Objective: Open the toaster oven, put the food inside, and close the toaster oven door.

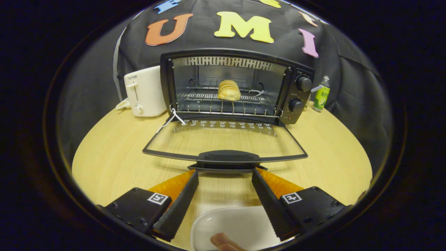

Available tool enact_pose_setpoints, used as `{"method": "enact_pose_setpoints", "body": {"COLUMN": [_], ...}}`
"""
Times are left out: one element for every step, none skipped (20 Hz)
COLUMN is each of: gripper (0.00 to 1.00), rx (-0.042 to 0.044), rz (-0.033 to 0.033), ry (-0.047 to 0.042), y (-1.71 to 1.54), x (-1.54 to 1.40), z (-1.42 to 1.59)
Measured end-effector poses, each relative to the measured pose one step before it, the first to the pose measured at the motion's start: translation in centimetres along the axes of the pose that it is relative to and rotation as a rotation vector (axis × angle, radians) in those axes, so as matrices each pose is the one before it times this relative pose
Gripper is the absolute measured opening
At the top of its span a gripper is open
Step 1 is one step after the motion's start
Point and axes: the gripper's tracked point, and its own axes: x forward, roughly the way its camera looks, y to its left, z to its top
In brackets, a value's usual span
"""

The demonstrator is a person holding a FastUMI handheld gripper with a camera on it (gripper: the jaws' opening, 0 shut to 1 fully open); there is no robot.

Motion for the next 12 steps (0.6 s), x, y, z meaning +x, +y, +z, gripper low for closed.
{"method": "enact_pose_setpoints", "body": {"gripper": [1.0,1.0,1.0,1.0,1.0,1.0,1.0,1.0,1.0,1.0,1.0,1.0], "rx": [0.0055,0.02258,0.02128,0.00167,-0.00824,0.00558,0.00195,0.00261,-0.00303,-0.00535,-0.01432,-0.01547], "rz": [-0.00186,0.01285,-0.00073,-0.00368,-0.00255,-0.00037,0.00103,0.00064,0.00016,0.00125,0.00101,0.00189], "ry": [-0.07271,-0.00978,0.00479,0.00593,0.00734,-0.0018,-0.01126,-0.02299,-0.03053,-0.03664,-0.04121,-0.04445], "y": [-0.15,-0.204,-0.16,0.351,0.093,0.056,-0.019,-0.013,0.059,0.128,0.082,0.05], "x": [-0.403,0.017,0.013,-0.391,-0.115,-0.036,-0.12,-0.296,-0.298,-0.46,-0.407,-0.309], "z": [1.573,0.469,0.128,-0.314,-0.065,0.272,0.233,0.387,0.598,0.717,1.041,1.083]}}
